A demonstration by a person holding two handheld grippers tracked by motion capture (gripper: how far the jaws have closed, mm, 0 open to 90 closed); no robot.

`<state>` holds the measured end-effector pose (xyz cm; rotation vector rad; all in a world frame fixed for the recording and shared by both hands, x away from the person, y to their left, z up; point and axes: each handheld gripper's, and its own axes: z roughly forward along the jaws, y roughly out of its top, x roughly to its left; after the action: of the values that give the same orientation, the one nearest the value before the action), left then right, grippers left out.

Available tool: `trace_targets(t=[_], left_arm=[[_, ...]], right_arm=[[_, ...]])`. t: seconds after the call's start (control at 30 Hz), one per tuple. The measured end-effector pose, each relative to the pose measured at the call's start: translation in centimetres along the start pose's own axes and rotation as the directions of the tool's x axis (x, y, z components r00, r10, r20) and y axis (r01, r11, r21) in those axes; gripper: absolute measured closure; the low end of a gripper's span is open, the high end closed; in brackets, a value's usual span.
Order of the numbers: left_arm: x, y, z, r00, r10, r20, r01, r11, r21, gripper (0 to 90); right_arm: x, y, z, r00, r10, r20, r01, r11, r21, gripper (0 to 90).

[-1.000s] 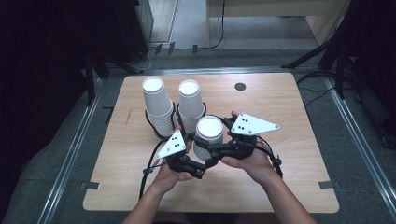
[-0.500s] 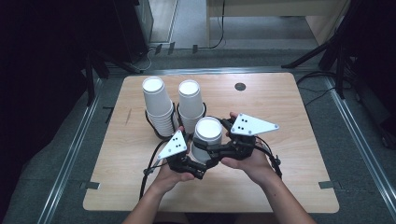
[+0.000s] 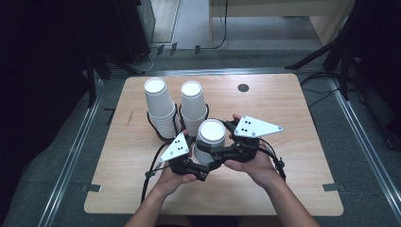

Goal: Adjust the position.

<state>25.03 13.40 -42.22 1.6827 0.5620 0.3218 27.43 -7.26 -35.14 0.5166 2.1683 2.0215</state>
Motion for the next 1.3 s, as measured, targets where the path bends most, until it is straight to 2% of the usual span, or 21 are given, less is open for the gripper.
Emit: trace_targets(t=[0.37,0.43,0.6,0.97,1.3], left_arm=[[-0.1,0.0,0.0,1.0,-0.001,0.006,0.001,1.0,0.001,5.0],[0.0,0.0,0.0,1.0,-0.003,0.004,0.003,1.0,-0.004,5.1],[0.0,0.0,-0.1,1.0,-0.006,0.006,0.006,0.9999,-0.009,5.4],[0.2,0.0,-0.4,0.9999,0.009,0.006,-0.009,0.9999,0.014,5.8],[0.4,-0.1,-0.8,0.9995,0.032,0.003,-0.032,0.9984,0.047,5.9]], right_arm=[[-0.1,-0.1,-0.2,0.9999,-0.011,0.002,0.011,0.9999,0.01,21.3],[0.1,-0.1,-0.2,0.9997,-0.023,0.005,0.023,0.9995,0.022,15.8],[0.3,-0.1,-0.2,0.9992,-0.039,0.011,0.039,0.9988,0.03,12.9],[0.0,0.2,-1.0,0.9988,-0.048,0.004,0.048,0.9984,0.031,12.1],[-0.4,0.5,-2.4,0.9986,-0.053,0.002,0.053,0.998,0.034,12.0]])
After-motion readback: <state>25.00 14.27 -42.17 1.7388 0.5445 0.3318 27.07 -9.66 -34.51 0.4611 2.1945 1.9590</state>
